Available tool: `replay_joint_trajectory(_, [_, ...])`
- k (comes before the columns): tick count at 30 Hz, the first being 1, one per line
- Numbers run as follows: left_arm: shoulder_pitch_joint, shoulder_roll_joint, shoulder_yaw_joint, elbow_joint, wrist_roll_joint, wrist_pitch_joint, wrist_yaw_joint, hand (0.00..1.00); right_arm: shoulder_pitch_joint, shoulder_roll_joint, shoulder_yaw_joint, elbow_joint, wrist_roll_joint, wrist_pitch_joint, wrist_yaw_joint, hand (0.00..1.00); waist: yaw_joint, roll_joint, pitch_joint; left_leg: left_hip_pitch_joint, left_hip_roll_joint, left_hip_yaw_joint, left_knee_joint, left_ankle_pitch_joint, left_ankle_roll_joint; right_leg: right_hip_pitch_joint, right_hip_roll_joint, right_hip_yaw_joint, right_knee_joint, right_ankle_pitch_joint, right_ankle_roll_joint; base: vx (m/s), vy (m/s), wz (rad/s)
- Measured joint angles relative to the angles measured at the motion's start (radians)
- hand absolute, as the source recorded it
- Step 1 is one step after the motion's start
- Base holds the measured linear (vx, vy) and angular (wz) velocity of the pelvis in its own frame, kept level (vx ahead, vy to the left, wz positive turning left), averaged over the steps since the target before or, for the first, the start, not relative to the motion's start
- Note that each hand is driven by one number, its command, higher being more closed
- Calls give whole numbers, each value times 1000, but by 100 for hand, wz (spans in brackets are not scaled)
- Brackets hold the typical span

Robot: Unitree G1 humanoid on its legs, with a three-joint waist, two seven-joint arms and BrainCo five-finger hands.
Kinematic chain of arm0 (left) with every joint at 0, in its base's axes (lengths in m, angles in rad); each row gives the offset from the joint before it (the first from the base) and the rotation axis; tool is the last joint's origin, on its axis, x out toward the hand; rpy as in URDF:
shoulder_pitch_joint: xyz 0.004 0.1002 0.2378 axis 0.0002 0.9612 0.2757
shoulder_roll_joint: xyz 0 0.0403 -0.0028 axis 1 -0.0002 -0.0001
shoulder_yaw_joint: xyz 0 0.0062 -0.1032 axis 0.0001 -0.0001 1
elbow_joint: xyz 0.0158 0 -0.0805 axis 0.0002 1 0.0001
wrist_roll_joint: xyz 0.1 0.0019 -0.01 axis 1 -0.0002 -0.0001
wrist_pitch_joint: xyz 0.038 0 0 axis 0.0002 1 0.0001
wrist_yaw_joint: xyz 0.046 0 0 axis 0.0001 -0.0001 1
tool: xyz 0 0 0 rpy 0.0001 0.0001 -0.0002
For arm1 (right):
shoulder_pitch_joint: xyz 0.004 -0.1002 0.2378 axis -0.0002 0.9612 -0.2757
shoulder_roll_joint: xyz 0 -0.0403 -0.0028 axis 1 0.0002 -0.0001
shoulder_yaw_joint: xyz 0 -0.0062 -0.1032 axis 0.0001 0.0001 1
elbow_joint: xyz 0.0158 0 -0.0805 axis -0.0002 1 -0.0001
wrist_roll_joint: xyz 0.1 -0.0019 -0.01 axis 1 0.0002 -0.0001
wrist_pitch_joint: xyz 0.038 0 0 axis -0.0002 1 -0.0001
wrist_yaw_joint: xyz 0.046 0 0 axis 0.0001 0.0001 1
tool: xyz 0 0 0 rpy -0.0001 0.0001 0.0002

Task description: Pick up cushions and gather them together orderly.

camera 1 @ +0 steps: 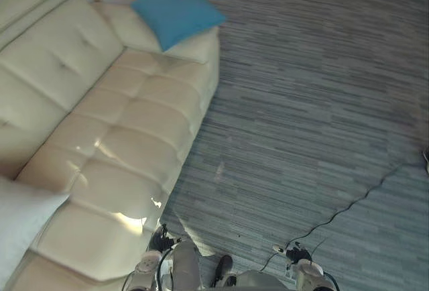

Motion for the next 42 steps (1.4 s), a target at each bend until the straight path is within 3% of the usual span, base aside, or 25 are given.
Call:
replay_joint_trajectory(3, [-1, -6, 11, -9, -18, -1, 0, 0, -12, -3, -4, -6, -1, 0, -6, 0, 31, 13, 24, -15, -47, -55, -339, 158, -19, 56, -5, 133, -35, -12, 21, 365, 178, -123])
replay_joint_trajectory(5, [1, -12, 45, -9, -21, -1, 0, 0, -13, -1, -5, -10, -2, 0, -6, 0, 51, 16, 28, -10, -49, -54, -413, 286, -32, 94, -10, 211, -45, -30, 35, 479, 184, -110])
replay_joint_trajectory(6, [5, -7, 51, -8, -22, 3, 0, 0, -17, 8, -4, -19, -4, 0, -6, 0, 66, 15, 26, -6, -59, -49, -385, 369, -6, 109, -25, 259, -44, -55, 54, 640, 230, -108])
replay_joint_trajectory(9, [13, 3, 67, -3, -22, 7, -2, 0, -2, 20, -5, -46, -40, 1, 8, 0, 71, -10, 34, -33, -77, 7, -179, 224, 30, 100, -70, 315, 71, -118, 124, 561, 203, -59])
replay_joint_trajectory(11, [33, 13, 63, 1, -23, 6, -2, 0, 21, 19, -6, -48, -41, 0, 13, 0, 70, -21, 30, 23, -90, 43, -120, 127, 59, 38, -98, 304, 347, -167, 218, 572, 205, -23])
replay_joint_trajectory(12, [38, 17, 53, 2, -23, 7, -4, 0, 34, 17, -6, -51, -41, -3, 15, 0, 60, -26, 29, 60, -106, 40, -109, 86, 76, -32, -121, 273, 546, -151, 309, 634, 199, 4])
replay_joint_trajectory(13, [42, 25, 31, 2, -22, 9, -6, 0, 44, 14, -6, -51, -41, -2, 20, 0, 52, -28, 29, 106, -116, 40, -101, 47, 90, -114, -160, 219, 751, -148, 326, 520, 156, 13])
replay_joint_trajectory(15, [46, 29, 20, 2, -22, 15, -5, 0, 59, 18, -5, -64, -41, -1, 29, 0, 39, -27, 29, 183, -117, 23, -117, 12, 101, -197, -225, 111, 880, -175, 258, 504, 74, 17])
replay_joint_trajectory(16, [46, 37, 1, 2, -23, 20, -3, 0, 67, 19, -3, -77, -41, -2, 32, 0, 37, -26, 32, 259, -109, 16, -162, 5, 101, -231, -259, 50, 847, -197, 218, 612, 23, 16])
replay_joint_trajectory(18, [50, 37, -9, 2, -23, 24, -3, 0, 66, 18, -1, -80, -41, -2, 34, 0, 34, -21, 33, 368, -84, 12, -250, 5, 101, -275, -270, 3, 716, -207, 196, 585, -69, 2])
replay_joint_trajectory(20, [55, 35, -9, 1, -27, 23, -1, 0, 62, 12, 13, -81, -41, -4, 38, 0, 30, -12, 17, 432, -49, 10, -315, 5, 100, -337, -235, -1, 494, -154, 196, 520, -109, 11])
replay_joint_trajectory(21, [60, 46, -13, 1, -22, 23, -1, 0, 65, 12, 28, -80, -42, -3, 35, 0, 18, -33, 0, 450, -56, 0, -325, -7, 76, -352, -216, 20, 314, -18, 176, 544, -134, 35])
replay_joint_trajectory(22, [59, 44, -11, 17, -20, 25, -1, 0, 70, 8, 25, -77, -42, -4, 37, 0, 10, -25, -8, 475, -38, -34, -310, -30, 40, -349, -197, 27, 321, 71, 113, 559, -141, 25])
replay_joint_trajectory(25, [73, 21, 2, 22, -20, 25, 2, 0, 67, 0, 25, -78, -51, -8, 38, 0, 11, 0, -50, 408, -19, -54, -129, 22, -6, -306, -176, 11, 295, 32, 95, 519, -137, 4])
replay_joint_trajectory(27, [65, 12, 6, 21, -20, 24, 4, 0, 80, -17, 27, -72, -70, -5, 35, 0, -7, 22, -36, 262, 4, -24, 232, 121, 0, -145, -168, -28, 177, 26, 96, 554, -101, 43])
replay_joint_trajectory(30, [63, 20, 6, 7, -21, 21, 3, 0, 98, 4, 2, -69, -69, 2, 29, 0, -6, 8, -30, 131, 58, 136, 380, 48, 53, 39, -180, -58, 42, 26, 96, 481, -19, 40])
replay_joint_trajectory(32, [51, 19, 6, -5, -22, 19, 3, 0, 89, 1, -15, -70, -64, 2, 25, 0, 0, 0, -31, 27, 55, 199, 240, 21, 52, 90, -204, -75, -11, 24, 101, 450, 84, 21])
replay_joint_trajectory(33, [44, 22, 5, -9, -23, 13, 2, 0, 70, 0, -16, -72, -57, 1, 22, 0, 8, -8, -27, -12, 25, 207, 67, 36, 52, 113, -232, -93, -26, 1, 140, 301, 125, 11])
replay_joint_trajectory(34, [39, 22, 4, -9, -23, 9, 3, 0, 68, 0, -18, -72, -57, 1, 18, 0, 11, -11, -26, -23, 6, 208, -71, 78, 45, 132, -248, -102, -35, -20, 174, 407, 190, 21])
replay_joint_trajectory(35, [41, 17, 1, -7, -23, 7, 3, 0, 72, -2, -28, -70, -57, 1, 16, 0, 11, 1, -29, -19, -4, 206, -274, 167, 25, 160, -253, -115, -38, -41, 199, 363, 183, 20])
replay_joint_trajectory(36, [47, 18, -1, -6, -30, 5, 2, 0, 76, -3, -34, -64, -57, 2, 14, 0, 22, 0, -31, -9, -6, 220, -335, 302, 31, 185, -253, -112, -50, -63, 226, 577, 265, 24])
replay_joint_trajectory(37, [39, 35, 0, -7, -33, 5, 2, 0, 66, 20, -29, -47, -57, 2, 13, 0, 33, -34, -31, 5, -38, 251, -340, 315, 69, 210, -282, -108, -65, -65, 211, 501, 203, 18])
replay_joint_trajectory(38, [35, 41, -1, -8, -38, 4, 1, 0, 55, 26, -28, -38, -57, 2, 13, 0, 33, -51, -33, -11, -47, 258, -322, 292, 84, 206, -290, -104, -68, -40, 205, 600, 222, 21])
replay_joint_trajectory(40, [30, 49, 7, 2, -45, 6, -2, 0, 40, 27, -36, -39, -60, 2, 16, 0, 38, -58, -32, -28, -45, 261, -195, 208, 126, 226, -303, -88, -35, 48, 280, 518, 208, 18])
replay_joint_trajectory(42, [34, 50, 6, 12, -50, 7, -2, 0, 49, 25, -53, -39, -60, 1, 18, 0, 36, -60, -36, 22, -52, 259, -147, 118, 126, 166, -354, -52, 234, 35, 319, 500, 259, 19])
